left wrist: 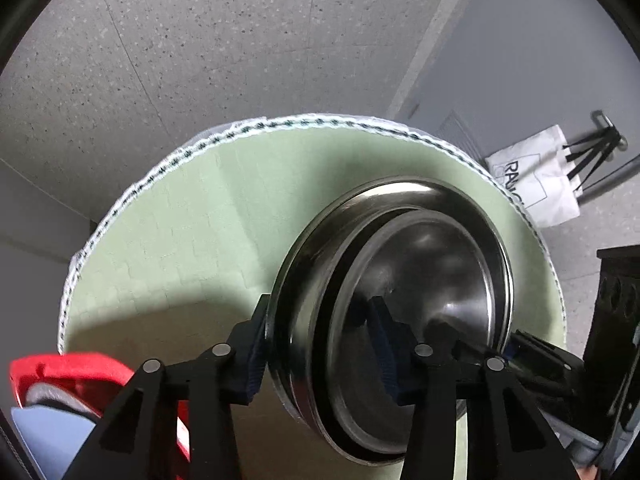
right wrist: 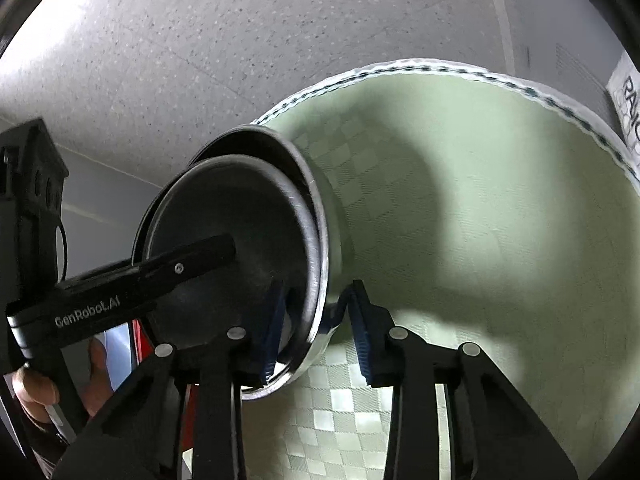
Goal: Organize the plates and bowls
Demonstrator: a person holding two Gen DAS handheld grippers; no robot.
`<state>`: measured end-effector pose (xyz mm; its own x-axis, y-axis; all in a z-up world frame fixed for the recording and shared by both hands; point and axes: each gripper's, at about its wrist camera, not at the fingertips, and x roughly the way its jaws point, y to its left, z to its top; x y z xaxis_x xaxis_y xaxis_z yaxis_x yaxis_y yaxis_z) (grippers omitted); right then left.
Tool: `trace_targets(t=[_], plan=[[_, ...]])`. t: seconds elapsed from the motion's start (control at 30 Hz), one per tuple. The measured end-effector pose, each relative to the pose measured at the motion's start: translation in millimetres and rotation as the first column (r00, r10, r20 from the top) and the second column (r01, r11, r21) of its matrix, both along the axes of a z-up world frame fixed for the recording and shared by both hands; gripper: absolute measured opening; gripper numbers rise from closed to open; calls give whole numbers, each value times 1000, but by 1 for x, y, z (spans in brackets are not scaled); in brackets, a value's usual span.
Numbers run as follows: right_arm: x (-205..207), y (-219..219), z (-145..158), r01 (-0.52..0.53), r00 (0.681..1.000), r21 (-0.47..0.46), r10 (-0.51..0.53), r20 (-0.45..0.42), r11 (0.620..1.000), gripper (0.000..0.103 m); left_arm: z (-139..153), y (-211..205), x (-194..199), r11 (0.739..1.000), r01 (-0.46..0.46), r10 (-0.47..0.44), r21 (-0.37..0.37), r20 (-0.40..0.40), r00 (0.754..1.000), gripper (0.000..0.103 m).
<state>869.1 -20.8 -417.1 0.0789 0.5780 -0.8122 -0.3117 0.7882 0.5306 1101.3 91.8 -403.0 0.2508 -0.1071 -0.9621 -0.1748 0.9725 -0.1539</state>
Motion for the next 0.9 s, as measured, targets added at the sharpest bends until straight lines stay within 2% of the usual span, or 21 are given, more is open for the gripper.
trace_targets(t=[0.23,0.53,0.77,0.9], plan=[[-2,-21,21,22,999,13,-22,29,1000,30,20,-21,-22,1000,4,-3,-23,29,1000,41],[-27,-37,76,11,992,44,-16,122,999,30,84,-36,-68,999,-24,28,-25,137,990,41],[-65,-26,120,15,979,41,-23,205,999,30,126,-24,-120,999,-20,28,-41,212,977,41],[-99,-10,141,18,967,33,-26,253,999,30,148,1,-159,999,-3,15,-49,260,966,41]])
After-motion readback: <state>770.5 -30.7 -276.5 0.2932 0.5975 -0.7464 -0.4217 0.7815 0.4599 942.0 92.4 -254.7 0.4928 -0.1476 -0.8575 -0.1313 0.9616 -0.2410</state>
